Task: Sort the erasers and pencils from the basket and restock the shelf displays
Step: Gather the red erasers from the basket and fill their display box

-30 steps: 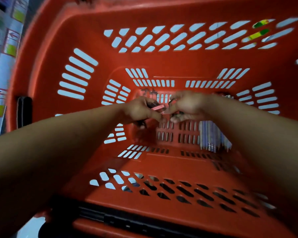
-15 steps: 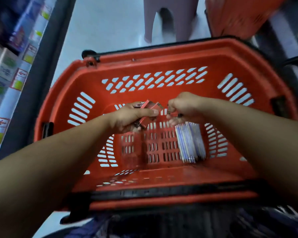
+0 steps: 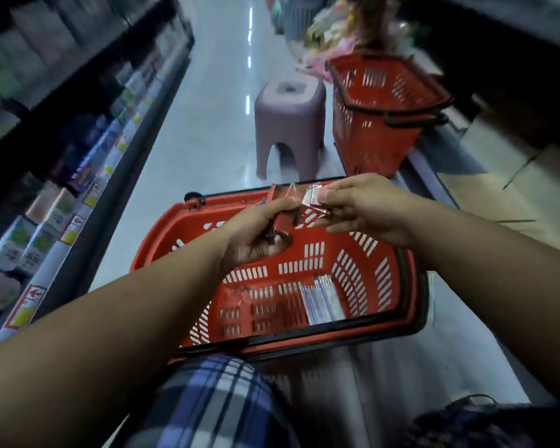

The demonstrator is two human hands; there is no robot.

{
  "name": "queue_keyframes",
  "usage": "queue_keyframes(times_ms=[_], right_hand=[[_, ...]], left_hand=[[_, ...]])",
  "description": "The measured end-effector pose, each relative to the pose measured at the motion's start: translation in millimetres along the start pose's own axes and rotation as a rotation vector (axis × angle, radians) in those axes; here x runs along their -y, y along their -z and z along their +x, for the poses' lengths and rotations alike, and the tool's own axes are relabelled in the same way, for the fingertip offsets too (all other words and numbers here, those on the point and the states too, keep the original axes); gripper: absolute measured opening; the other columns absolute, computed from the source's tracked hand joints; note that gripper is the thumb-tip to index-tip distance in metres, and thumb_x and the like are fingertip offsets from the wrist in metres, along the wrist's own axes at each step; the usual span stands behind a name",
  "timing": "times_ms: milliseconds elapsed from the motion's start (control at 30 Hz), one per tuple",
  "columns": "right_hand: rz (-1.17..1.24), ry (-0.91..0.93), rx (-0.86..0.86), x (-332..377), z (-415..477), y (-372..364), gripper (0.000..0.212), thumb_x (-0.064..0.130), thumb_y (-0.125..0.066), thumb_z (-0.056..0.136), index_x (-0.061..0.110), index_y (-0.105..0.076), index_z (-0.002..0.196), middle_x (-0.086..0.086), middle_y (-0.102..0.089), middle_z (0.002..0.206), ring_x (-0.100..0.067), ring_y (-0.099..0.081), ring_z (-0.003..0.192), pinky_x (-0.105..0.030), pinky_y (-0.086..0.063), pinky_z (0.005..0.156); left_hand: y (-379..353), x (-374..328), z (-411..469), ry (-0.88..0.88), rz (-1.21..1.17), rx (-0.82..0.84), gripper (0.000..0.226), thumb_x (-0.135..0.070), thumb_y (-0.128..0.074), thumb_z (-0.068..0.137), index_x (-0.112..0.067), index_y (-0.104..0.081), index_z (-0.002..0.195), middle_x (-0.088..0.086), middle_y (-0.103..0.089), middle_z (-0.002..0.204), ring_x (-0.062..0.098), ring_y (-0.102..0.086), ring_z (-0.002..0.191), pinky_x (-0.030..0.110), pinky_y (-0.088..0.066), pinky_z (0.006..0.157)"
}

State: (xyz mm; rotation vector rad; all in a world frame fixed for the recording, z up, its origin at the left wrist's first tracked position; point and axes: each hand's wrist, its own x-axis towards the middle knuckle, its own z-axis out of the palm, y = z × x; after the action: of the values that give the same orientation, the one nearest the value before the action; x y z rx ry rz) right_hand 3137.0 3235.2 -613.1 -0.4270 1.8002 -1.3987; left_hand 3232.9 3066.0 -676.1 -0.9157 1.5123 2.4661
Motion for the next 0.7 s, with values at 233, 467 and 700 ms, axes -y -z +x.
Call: queue_keyframes(times_ms=[233, 467, 700], right_hand=[[0.34, 0.201, -0.027, 1, -42, 14, 0.022, 0.002, -0.063, 0.095, -0.004, -0.069, 0.115, -0.018, -0.074, 0.106, -0.024, -0.071, 0.094, -0.032, -0.061, 0.084], [0.39, 0.254, 0.062, 2, -59, 24, 0.028, -0.001, -0.06, 0.095, -0.008, -0.065, 0.121, -0.023, -0.069, 0.12, -0.03, -0.068, 0.106, -0.037, -0.058, 0.095], [0.299, 0.24, 0.093, -3, -58, 33, 0.027, -0.001, -0.059, 0.096, -0.006, -0.066, 0.121, -0.02, -0.07, 0.122, -0.033, -0.067, 0.116, -0.038, -0.058, 0.095]], left_hand=[[-40, -31, -43, -0.055, 0.019, 0.162, 0.05, -0.032, -0.071, 0.083, -0.008, -0.051, 0.122, 0.012, -0.068, 0.079, 0.017, -0.06, 0.063, 0.017, -0.048, 0.04], [-55, -15, -51, -0.166, -0.116, 0.282, 0.044, -0.029, -0.07, 0.088, -0.009, -0.049, 0.12, 0.011, -0.062, 0.082, 0.018, -0.057, 0.064, 0.018, -0.048, 0.041], [-59, -6, -51, -0.209, -0.078, 0.262, 0.054, -0.037, -0.074, 0.088, -0.012, -0.051, 0.13, 0.015, -0.066, 0.094, 0.022, -0.062, 0.072, 0.023, -0.052, 0.045]])
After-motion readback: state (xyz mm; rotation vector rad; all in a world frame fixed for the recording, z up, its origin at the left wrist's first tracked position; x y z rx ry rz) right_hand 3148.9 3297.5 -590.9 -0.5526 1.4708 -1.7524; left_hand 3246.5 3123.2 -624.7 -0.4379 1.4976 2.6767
